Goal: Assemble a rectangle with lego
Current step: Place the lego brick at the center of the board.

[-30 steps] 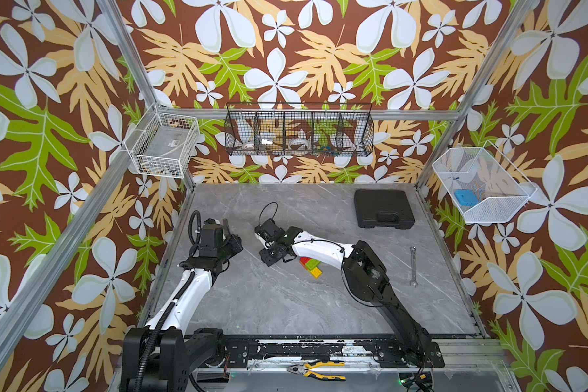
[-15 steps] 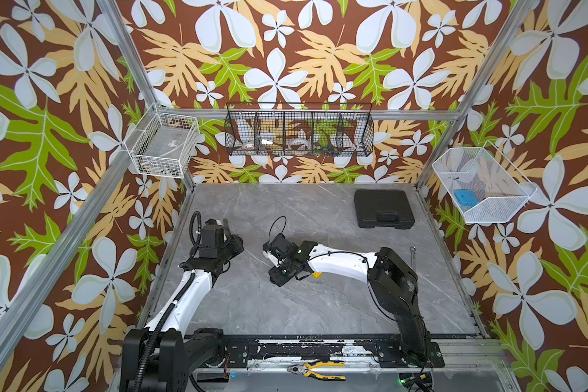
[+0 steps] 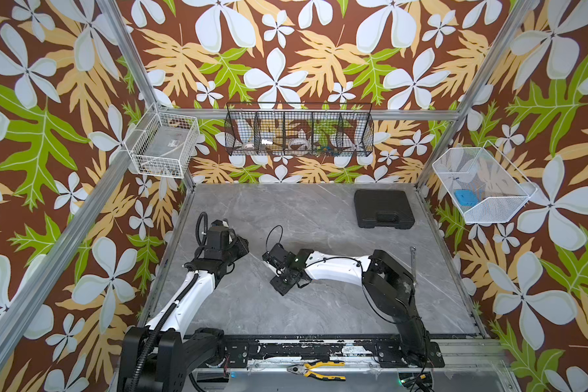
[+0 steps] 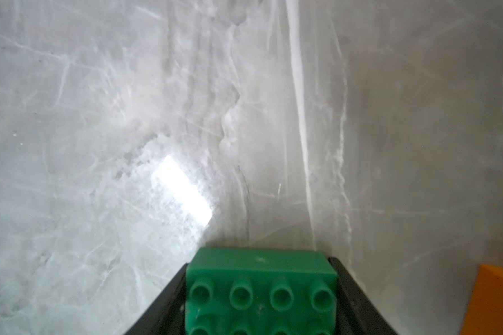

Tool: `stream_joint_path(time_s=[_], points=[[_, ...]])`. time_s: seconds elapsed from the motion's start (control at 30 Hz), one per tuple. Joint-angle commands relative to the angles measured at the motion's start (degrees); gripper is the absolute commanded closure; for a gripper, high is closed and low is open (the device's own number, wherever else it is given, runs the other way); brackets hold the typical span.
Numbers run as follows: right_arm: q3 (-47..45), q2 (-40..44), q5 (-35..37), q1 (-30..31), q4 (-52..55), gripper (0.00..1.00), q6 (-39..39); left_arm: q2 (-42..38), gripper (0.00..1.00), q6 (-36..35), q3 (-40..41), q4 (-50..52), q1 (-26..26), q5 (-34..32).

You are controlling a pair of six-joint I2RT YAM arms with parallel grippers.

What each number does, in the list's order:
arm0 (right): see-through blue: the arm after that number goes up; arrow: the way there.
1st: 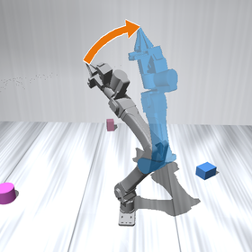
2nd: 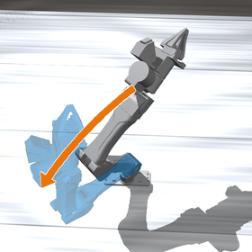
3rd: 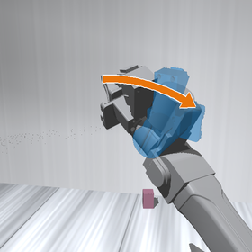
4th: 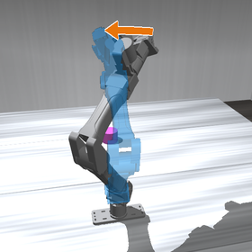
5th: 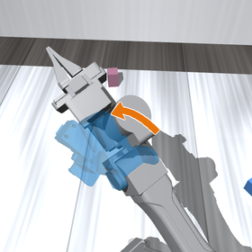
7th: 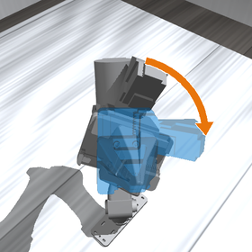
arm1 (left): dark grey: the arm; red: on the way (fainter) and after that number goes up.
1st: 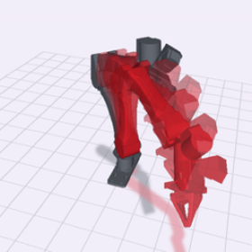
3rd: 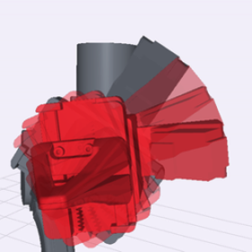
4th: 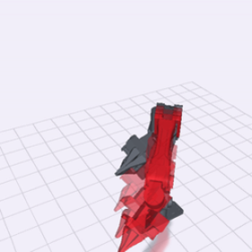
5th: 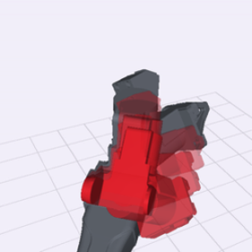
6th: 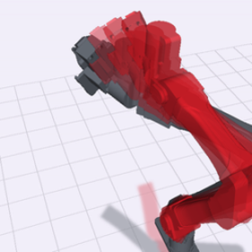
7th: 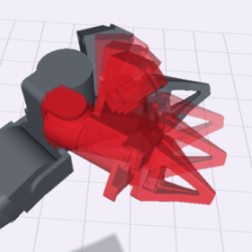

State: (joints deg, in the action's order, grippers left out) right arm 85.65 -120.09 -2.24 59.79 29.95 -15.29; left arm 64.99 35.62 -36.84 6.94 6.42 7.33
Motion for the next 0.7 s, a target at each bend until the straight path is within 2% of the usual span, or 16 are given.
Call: stream_joint_path(time_s=[0.0, 0.13, 0.33, 0.47, 0.53, 0.57, 0.6, 0.67], points=[[-0.68, 1.27, 1.74, -0.04, 0.61, 0.32, 0.57, -0.18, 0.64, -0.02, 0.00, -1.71, 0.94, -0.77], [0.00, 2.89, 2.78, -0.07, 2.15, 0.29, -0.35, -1.82, 0.61, -0.26, 0.78, -1.71, 1.14, -3.04], [-0.53, 6.04, 2.79, -0.09, 3.27, 0.26, -5.51, -6.86, 0.52, -2.37, 0.83, -0.55, 1.14, -9.72], [-2.26, 9.07, 2.33, -0.08, 2.68, 0.27, -9.06, -10.29, 0.36, -3.82, 0.95, -0.20, 1.14, -14.53], [-1.98, 9.31, 1.82, -0.03, 3.43, 0.27, -8.88, -12.05, 0.20, -1.96, 1.61, -0.23, 0.93, -17.65], [-1.39, 8.69, 1.80, -0.05, 4.35, 0.27, -8.20, -13.07, 0.06, -0.03, 1.99, 0.46, 0.66, -19.87], [-0.78, 7.90, 2.12, -0.07, 5.35, 0.27, -7.52, -14.28, 0.00, 1.75, 2.84, 0.58, 0.25, -21.03], [0.30, 6.54, 2.41, -0.04, 6.77, 0.27, -6.33, -16.51, 0.00, 1.73, 5.20, -2.20, -1.37, -18.31]])
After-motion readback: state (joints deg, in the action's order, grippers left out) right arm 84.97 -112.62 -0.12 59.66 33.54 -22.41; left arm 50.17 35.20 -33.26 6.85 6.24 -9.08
